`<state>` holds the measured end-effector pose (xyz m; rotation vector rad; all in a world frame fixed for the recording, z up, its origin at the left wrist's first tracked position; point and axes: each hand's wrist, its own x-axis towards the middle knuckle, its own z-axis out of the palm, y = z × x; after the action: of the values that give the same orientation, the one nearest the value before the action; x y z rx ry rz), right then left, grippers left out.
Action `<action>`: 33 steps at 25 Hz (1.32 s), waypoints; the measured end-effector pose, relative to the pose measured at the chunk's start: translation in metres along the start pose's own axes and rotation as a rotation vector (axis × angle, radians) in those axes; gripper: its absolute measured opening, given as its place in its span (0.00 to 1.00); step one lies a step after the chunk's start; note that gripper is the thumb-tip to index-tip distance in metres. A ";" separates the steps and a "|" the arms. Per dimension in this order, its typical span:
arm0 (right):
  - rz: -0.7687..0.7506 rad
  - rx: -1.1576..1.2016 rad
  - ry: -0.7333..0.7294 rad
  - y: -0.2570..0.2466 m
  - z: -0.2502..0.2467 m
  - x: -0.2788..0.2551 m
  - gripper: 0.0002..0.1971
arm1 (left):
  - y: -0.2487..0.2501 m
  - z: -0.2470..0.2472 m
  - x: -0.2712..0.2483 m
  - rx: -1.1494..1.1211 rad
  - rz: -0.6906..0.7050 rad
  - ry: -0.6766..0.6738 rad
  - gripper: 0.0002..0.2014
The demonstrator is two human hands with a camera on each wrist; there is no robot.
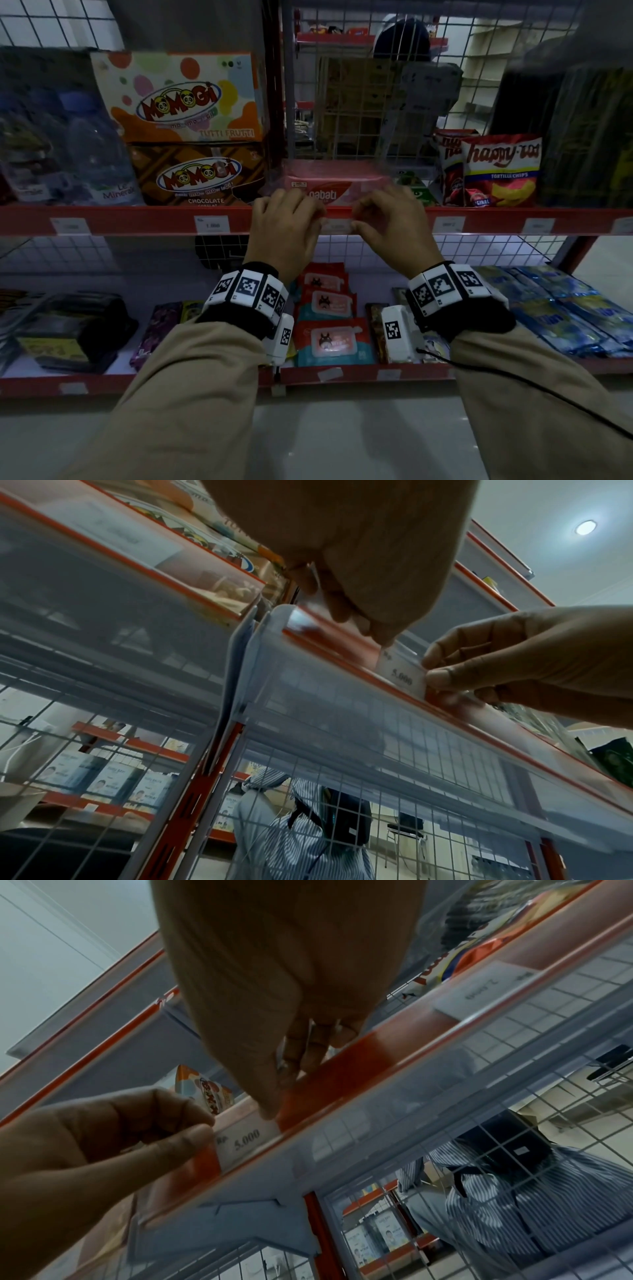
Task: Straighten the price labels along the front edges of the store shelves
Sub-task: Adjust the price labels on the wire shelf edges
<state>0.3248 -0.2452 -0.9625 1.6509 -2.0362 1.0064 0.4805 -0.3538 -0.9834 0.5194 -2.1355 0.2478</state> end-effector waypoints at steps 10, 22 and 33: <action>-0.169 -0.023 0.257 0.021 0.016 -0.027 0.06 | 0.007 0.017 -0.039 0.026 -0.010 -0.037 0.27; 0.110 0.066 -0.396 0.074 0.122 -0.193 0.12 | 0.051 0.079 -0.165 0.034 -0.132 -0.572 0.22; -0.048 -0.103 -0.488 0.079 0.156 -0.242 0.27 | 0.048 0.107 -0.244 0.019 -0.132 -0.768 0.28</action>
<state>0.3434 -0.1755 -1.2525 2.0258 -2.2777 0.5016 0.5048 -0.2830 -1.2431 0.8636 -2.8198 -0.0197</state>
